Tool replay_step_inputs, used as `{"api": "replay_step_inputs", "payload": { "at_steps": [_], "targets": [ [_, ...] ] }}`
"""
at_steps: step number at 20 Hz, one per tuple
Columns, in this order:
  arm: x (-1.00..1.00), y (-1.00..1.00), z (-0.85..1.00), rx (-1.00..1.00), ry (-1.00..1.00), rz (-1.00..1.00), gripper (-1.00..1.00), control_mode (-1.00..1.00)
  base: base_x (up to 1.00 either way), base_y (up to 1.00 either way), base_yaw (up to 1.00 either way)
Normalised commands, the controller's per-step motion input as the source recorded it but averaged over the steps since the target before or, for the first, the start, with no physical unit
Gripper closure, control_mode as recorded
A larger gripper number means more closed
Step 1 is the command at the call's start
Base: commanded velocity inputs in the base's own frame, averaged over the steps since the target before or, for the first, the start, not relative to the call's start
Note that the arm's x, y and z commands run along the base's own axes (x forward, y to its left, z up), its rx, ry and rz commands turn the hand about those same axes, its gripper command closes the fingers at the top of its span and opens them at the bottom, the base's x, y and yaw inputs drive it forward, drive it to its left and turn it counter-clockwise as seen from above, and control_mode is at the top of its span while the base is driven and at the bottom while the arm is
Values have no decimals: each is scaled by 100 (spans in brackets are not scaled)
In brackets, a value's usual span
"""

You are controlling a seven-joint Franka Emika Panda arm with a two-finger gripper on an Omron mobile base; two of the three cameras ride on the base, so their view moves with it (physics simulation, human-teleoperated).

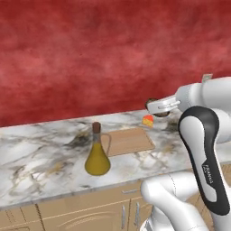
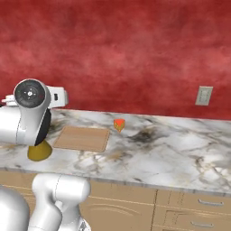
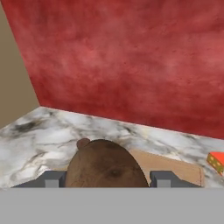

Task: Retrieve the reheated potato from the microwave, then place the potato, cheese, and condiment on the cutting board.

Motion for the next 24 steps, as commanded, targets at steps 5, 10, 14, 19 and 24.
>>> {"api": "replay_step_inputs", "payload": {
  "at_steps": [5,10,14,19,24],
  "targets": [
    [0,0,0,0,0,0,100,100,44,0,6],
    [0,0,0,0,0,0,100,100,5,0,0],
    [0,0,0,0,0,0,100,100,0,0,0],
    [0,0,0,0,0,0,100,100,0,0,0],
    [0,0,0,0,0,0,100,-100,0,0,0]
  ]
}}
